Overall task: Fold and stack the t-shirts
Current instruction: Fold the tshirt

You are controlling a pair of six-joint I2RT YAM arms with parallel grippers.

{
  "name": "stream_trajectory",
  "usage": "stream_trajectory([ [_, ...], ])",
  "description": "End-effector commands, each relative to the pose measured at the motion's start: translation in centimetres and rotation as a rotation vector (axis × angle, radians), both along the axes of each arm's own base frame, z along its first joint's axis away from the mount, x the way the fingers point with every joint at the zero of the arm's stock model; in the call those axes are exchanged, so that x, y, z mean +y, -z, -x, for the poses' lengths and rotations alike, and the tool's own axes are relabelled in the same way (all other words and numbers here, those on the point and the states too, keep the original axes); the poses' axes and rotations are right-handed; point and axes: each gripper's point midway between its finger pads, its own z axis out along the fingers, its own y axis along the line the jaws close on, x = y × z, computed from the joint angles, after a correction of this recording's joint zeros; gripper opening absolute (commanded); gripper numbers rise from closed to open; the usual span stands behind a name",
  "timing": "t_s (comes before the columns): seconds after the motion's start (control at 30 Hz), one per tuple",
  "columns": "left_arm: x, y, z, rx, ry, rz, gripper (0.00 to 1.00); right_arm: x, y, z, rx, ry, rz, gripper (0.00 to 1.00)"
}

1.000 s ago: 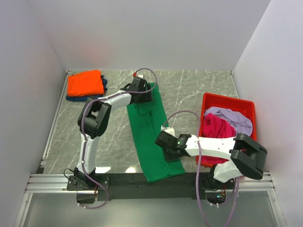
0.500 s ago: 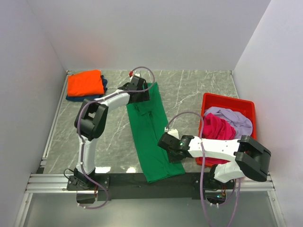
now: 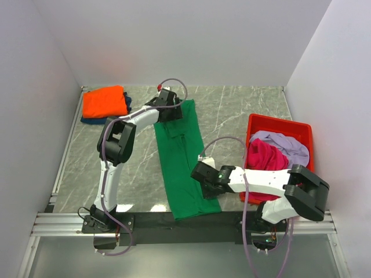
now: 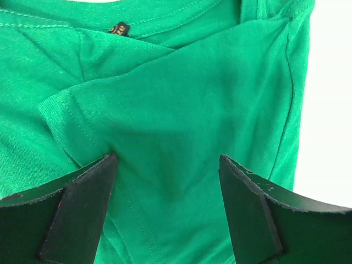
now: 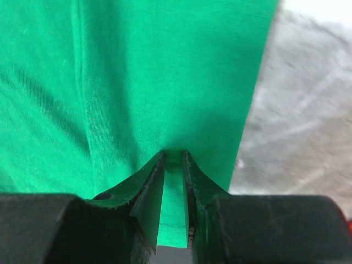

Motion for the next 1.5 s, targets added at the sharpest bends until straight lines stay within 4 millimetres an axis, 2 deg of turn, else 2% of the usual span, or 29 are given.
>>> stream_trajectory([
  [0.0, -0.3, 1.3, -1.1, 0.017, 0.035, 0.05, 0.81, 1.2, 2.0, 0.5, 0.05, -0.035, -0.001, 0.27],
  [0.17, -1.3, 0.9, -2.9, -0.026, 0.08, 0.076, 0.81, 2.3, 2.1, -0.5, 0.041, -0.051, 0.009, 0.27],
  [0.2, -1.6, 0.1, -3.6, -0.047, 0.087, 0.077, 0.81, 2.1, 2.3, -0.8, 0.044, -0.047, 0.021, 0.27],
  [0.27, -1.6, 0.9, -4.3, -0.039, 0.087, 0.069, 0.81, 2.3, 2.3, -1.4, 0.041, -0.04, 0.022, 0.27],
  [0.3, -2.1, 0.0, -4.9, -0.055, 0.101, 0.084, 0.81, 2.3, 2.4, -1.6, 0.038, -0.039, 0.024, 0.27],
  [0.33, -1.8, 0.8, -5.2, -0.042, 0.098, 0.082, 0.81, 2.2, 2.3, -2.1, 0.037, -0.032, 0.022, 0.27],
  [0.4, -2.0, 0.3, -6.1, -0.057, 0.101, 0.1, 0.81, 2.1, 2.5, -2.8, 0.034, -0.028, 0.025, 0.28],
  [0.43, -1.5, 0.8, -6.5, -0.05, 0.092, 0.107, 0.81, 2.1, 2.4, -3.5, 0.032, -0.012, 0.016, 0.28],
  [0.5, -1.7, 0.0, -7.3, -0.066, 0.098, 0.139, 0.81, 1.9, 2.7, -4.2, 0.033, 0.0, 0.019, 0.28],
  [0.57, -1.5, 0.3, -7.9, -0.068, 0.099, 0.145, 0.81, 2.0, 2.6, -5.0, 0.03, 0.008, 0.009, 0.28],
  [0.7, -1.8, -0.7, -9.3, -0.11, 0.118, 0.159, 0.82, 1.9, 2.9, -6.2, 0.033, 0.012, 0.018, 0.28],
  [0.83, -1.9, -0.6, -10.6, -0.134, 0.135, 0.173, 0.83, 2.0, 2.7, -7.8, 0.022, 0.027, 0.019, 0.28],
  [0.97, -2.4, -3.1, -11.4, -0.198, 0.154, 0.193, 0.84, 2.1, 1.5, -8.9, -0.023, 0.035, 0.006, 0.28],
  [1.0, -2.9, -5.6, -11.5, -0.249, 0.17, 0.207, 0.84, 2.1, 0.7, -9.3, -0.054, 0.04, -0.002, 0.28],
  [1.07, -2.8, -8.8, -11.4, -0.319, 0.167, 0.193, 0.84, 1.8, -0.3, -9.6, -0.088, 0.046, -0.002, 0.29],
  [1.1, -2.8, -12.4, -10.5, -0.37, 0.17, 0.194, 0.85, 1.6, -1.5, -9.8, -0.127, 0.056, -0.014, 0.29],
  [1.13, -2.5, -14.9, -10.3, -0.428, 0.154, 0.191, 0.86, 1.3, -1.9, -9.6, -0.134, 0.057, -0.009, 0.3],
  [1.17, -1.9, -14.8, -9.3, -0.419, 0.141, 0.176, 0.86, 1.4, -3.3, -9.7, -0.166, 0.064, -0.039, 0.31],
  [1.2, -1.6, -20.1, -7.7, -0.502, 0.134, 0.197, 0.86, 1.1, -3.7, -9.5, -0.176, 0.071, -0.044, 0.31],
  [1.23, -1.3, -22.3, -6.9, -0.554, 0.119, 0.207, 0.87, 0.8, -4.0, -9.1, -0.183, 0.07, -0.039, 0.32],
  [1.27, -0.1, -20.8, -5.4, -0.518, 0.085, 0.174, 0.88, 0.8, -5.1, -8.9, -0.205, 0.078, -0.067, 0.33],
  [1.3, 0.3, -25.0, -3.2, -0.579, 0.073, 0.188, 0.88, 0.4, -5.1, -8.5, -0.203, 0.079, -0.067, 0.33],
  [1.33, 0.9, -25.5, -2.0, -0.584, 0.048, 0.18, 0.88, 0.4, -5.2, -7.9, -0.202, 0.072, -0.072, 0.34],
  [1.37, 2.0, -22.9, -0.4, -0.528, 0.011, 0.149, 0.88, 0.4, -5.8, -7.6, -0.211, 0.08, -0.098, 0.34],
  [1.4, 2.2, -24.8, 1.9, -0.551, 0.004, 0.163, 0.88, -0.1, -5.5, -7.1, -0.206, 0.081, -0.094, 0.34],
  [1.43, 2.7, -23.9, 3.2, -0.525, -0.011, 0.155, 0.88, -0.3, -5.3, -6.7, -0.2, 0.083, -0.097, 0.35],
  [1.47, 3.8, -19.4, 5.4, -0.419, -0.052, 0.122, 0.87, -0.4, -5.6, -6.3, -0.203, 0.084, -0.118, 0.36],
])
